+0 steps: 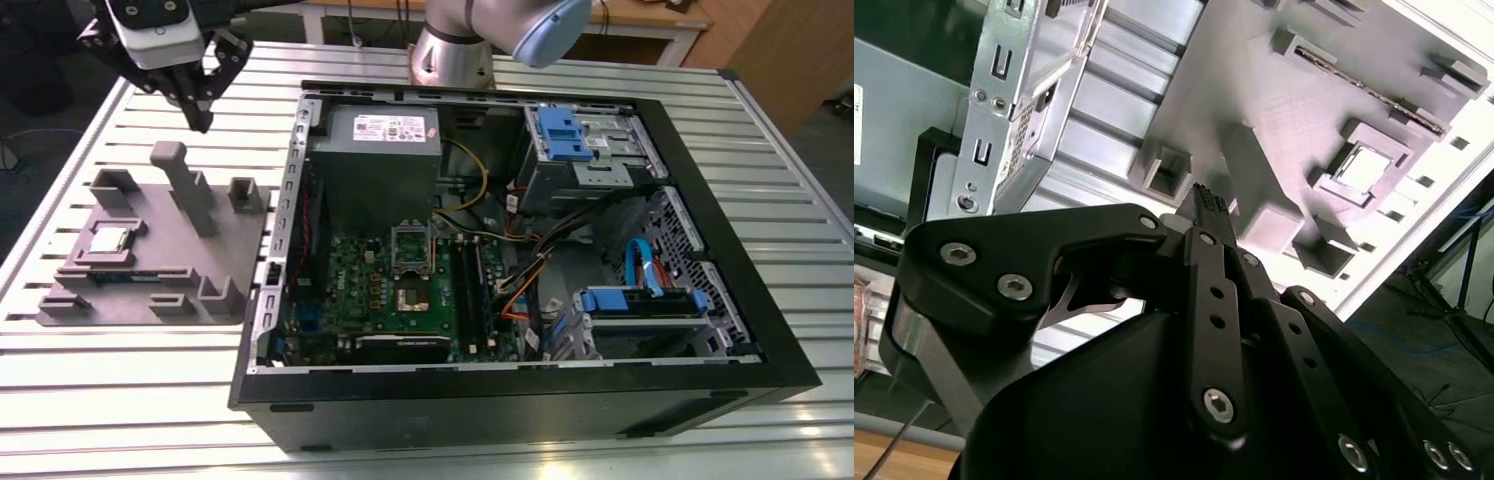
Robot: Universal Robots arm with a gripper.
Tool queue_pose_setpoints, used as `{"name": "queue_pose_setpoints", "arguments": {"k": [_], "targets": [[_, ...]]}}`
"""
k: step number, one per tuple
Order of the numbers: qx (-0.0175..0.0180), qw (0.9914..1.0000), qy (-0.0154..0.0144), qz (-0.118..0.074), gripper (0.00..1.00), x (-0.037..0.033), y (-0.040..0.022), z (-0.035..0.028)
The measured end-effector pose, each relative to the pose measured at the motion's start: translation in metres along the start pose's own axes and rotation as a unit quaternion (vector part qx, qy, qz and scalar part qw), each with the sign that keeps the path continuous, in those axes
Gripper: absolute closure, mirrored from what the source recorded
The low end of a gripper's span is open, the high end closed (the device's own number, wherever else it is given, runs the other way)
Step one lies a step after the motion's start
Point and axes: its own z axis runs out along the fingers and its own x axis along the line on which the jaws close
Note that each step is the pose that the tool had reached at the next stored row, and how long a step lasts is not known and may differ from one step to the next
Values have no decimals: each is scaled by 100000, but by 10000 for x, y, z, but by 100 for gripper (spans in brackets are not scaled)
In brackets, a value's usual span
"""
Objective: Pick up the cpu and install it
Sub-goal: 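Reach for the cpu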
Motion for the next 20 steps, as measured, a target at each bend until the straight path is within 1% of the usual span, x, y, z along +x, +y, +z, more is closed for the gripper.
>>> {"name": "queue_pose_setpoints", "arguments": {"k": [15,20], "targets": [[9,100000,138,6,90,96,-9,34],[17,100000,189,6,90,113,-11,42]]}}
